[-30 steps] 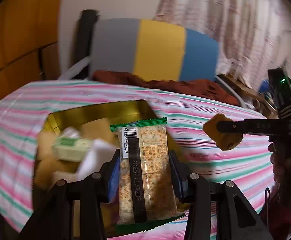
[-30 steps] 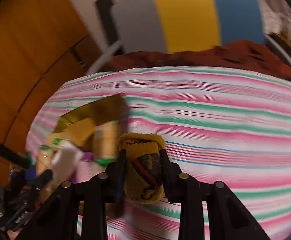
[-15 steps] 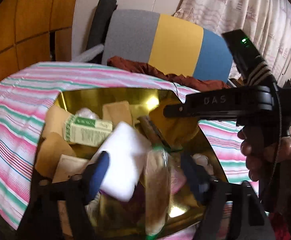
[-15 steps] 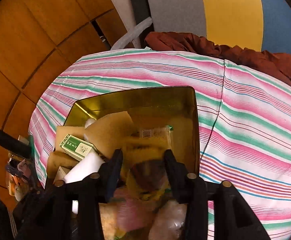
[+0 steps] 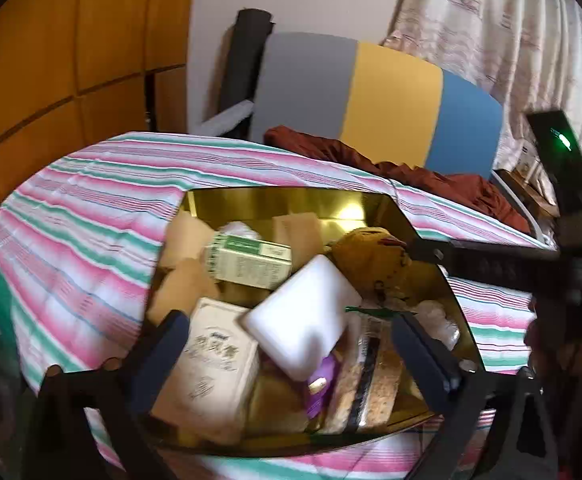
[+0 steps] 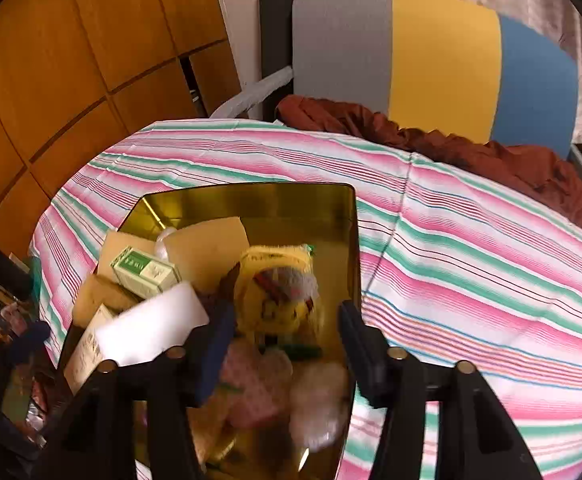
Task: Organize objects
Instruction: 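Lower the cracker packet and yellow knit item into the tray and open both grippers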
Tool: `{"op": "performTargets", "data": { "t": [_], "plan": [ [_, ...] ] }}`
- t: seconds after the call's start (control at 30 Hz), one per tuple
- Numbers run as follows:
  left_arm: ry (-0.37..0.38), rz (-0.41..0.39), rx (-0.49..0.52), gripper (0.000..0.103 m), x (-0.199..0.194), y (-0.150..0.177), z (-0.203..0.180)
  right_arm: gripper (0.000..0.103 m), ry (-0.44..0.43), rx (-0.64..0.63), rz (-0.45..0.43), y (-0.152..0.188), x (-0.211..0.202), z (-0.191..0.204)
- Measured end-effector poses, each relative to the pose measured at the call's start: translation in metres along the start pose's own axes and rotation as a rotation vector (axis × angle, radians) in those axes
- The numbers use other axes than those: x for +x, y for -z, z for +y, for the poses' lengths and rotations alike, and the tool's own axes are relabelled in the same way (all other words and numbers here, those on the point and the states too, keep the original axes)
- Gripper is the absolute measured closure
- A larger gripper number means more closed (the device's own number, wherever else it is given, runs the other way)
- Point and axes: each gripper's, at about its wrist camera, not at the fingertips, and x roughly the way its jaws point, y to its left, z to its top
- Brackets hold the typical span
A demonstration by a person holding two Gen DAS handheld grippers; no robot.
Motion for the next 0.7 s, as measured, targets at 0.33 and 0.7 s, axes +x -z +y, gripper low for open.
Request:
{"op": "performTargets", "data": {
  "t": [0.33,0.7],
  "plan": [
    [-0.178,-0.051,-0.012,0.0,-0.036,0.007,0.007,0.043,0.049,-0.003,-0.018,0.058,-0.028,0.012],
    [-0.23,-0.097,-0.001,0.0,-0.052,0.019,0.009,0.043,0.087,-0.007,-0.054,0.08,-0.045,0.016]
  ]
}}
